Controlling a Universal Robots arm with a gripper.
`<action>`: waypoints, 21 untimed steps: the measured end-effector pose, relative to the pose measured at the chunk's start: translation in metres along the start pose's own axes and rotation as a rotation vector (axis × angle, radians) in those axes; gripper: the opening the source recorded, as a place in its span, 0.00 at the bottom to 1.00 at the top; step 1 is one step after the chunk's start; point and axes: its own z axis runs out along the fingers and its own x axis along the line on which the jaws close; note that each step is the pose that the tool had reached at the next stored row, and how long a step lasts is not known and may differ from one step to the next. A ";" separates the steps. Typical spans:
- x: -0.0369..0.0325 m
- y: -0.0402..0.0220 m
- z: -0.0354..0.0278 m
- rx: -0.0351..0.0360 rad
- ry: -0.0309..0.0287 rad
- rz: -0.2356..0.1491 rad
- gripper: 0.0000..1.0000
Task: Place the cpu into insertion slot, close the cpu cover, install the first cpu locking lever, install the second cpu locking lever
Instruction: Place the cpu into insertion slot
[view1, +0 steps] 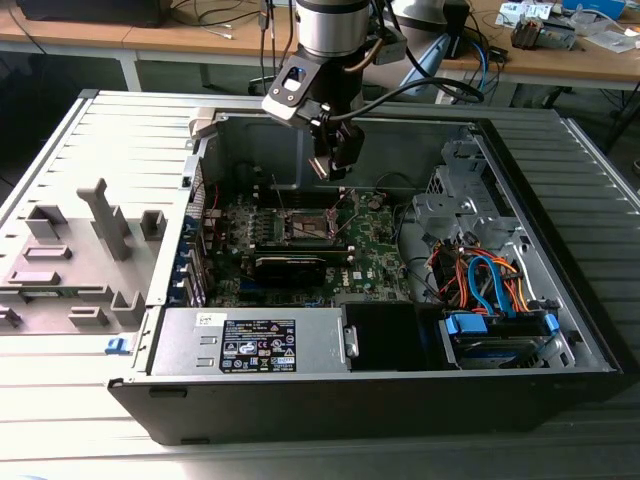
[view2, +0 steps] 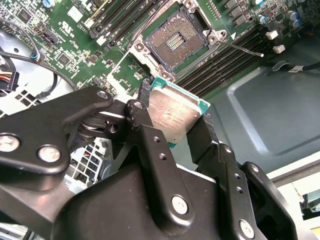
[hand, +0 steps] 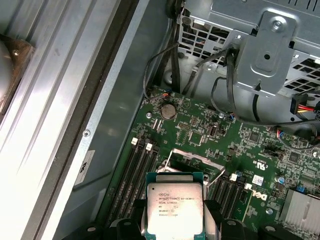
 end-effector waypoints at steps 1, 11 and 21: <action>0.0000 0.0000 0.0000 0.0000 -0.0001 0.001 0.54; 0.0000 0.0000 0.0003 -0.0002 -0.0009 0.010 0.54; 0.0000 -0.0001 0.0006 -0.0004 -0.0016 0.020 0.54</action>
